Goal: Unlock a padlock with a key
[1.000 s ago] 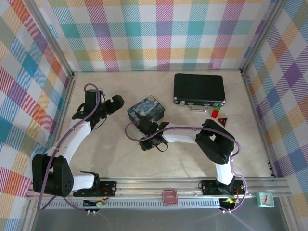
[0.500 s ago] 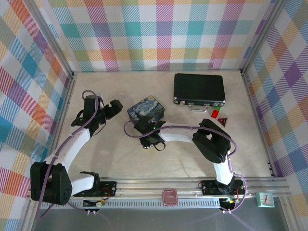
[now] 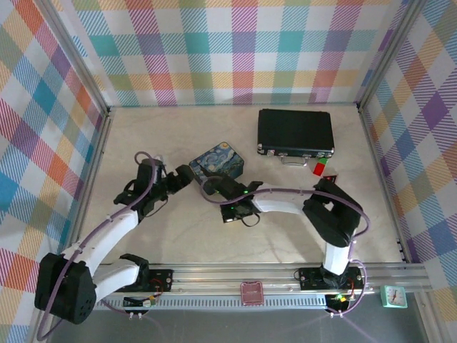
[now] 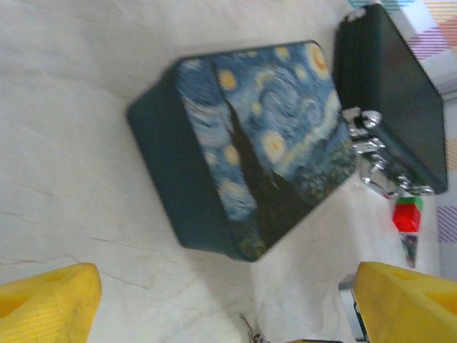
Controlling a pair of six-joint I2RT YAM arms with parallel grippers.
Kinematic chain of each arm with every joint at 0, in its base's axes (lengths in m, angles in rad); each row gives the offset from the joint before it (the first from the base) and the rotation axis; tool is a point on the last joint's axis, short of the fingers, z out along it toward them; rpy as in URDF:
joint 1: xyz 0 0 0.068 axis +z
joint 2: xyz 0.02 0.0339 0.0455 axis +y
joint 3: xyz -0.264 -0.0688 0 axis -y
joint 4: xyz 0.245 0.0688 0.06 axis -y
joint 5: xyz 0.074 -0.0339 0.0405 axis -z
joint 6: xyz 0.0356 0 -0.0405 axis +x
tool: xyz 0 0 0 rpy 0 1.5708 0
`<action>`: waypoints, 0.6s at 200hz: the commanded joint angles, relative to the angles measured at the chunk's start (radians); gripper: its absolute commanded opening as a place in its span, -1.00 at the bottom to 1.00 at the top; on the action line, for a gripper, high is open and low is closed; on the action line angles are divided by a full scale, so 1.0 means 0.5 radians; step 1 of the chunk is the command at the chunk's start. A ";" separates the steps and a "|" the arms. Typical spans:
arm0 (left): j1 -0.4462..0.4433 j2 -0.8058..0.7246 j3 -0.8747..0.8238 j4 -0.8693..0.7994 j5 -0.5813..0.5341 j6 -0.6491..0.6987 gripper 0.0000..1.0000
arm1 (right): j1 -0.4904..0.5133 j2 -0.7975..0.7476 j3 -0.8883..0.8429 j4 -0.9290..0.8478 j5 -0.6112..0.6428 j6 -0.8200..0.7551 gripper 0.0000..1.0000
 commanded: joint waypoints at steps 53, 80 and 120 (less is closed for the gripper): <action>-0.479 0.193 -0.003 0.499 -0.273 -0.387 0.79 | -0.270 -0.457 -0.331 0.130 -0.240 -0.106 -1.00; -0.594 0.341 0.056 0.557 -0.315 -0.557 0.78 | -0.332 -0.532 -0.342 0.106 -0.272 -0.258 -1.00; -0.704 0.465 0.094 0.690 -0.409 -0.800 0.78 | -0.404 -0.674 -0.354 0.130 -0.409 -0.417 -1.00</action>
